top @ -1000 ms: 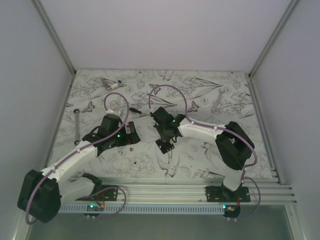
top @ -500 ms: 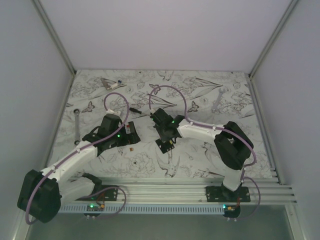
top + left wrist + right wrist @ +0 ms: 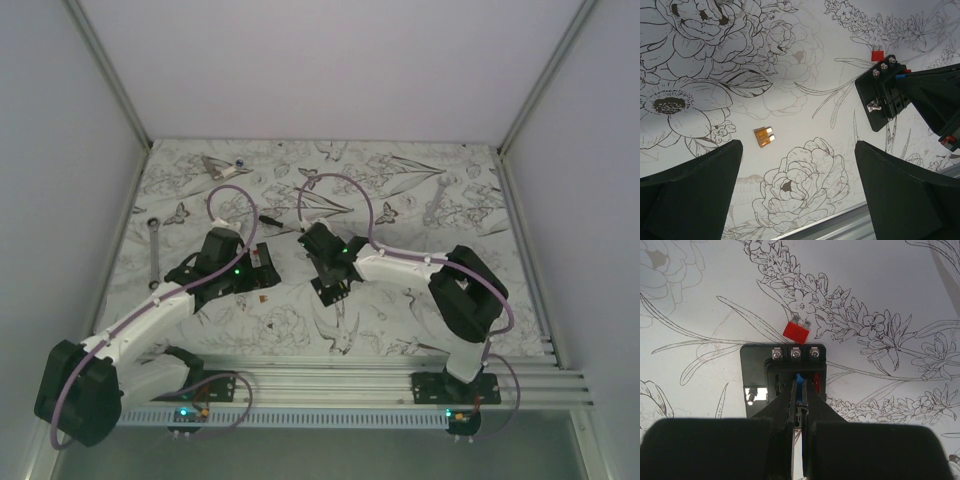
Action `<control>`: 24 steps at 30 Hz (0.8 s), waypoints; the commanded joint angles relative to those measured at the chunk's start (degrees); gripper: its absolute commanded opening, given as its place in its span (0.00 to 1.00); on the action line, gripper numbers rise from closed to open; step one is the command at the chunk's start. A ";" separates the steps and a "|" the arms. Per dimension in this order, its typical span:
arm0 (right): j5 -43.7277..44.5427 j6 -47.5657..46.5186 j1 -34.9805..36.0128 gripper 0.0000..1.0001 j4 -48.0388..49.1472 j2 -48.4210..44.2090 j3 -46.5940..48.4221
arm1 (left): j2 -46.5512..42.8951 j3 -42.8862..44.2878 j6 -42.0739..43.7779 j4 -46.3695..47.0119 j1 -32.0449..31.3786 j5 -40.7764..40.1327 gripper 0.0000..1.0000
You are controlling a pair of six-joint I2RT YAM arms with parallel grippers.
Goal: Snap on the fuse box
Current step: Install the fuse at the fuse box base.
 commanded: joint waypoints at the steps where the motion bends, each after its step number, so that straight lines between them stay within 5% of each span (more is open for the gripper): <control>1: 2.15 2.53 0.49 0.00 -0.86 3.12 -1.91 | -1.06 0.92 -0.94 -2.00 0.45 -0.35 1.00; 18: 1.53 3.51 0.23 0.00 2.86 2.19 -5.80 | -3.02 0.25 -1.27 -2.16 0.45 -0.56 1.00; 24: 2.81 0.45 0.23 0.15 1.06 -1.50 0.35 | -3.40 0.30 -1.24 -2.43 0.51 -0.70 1.00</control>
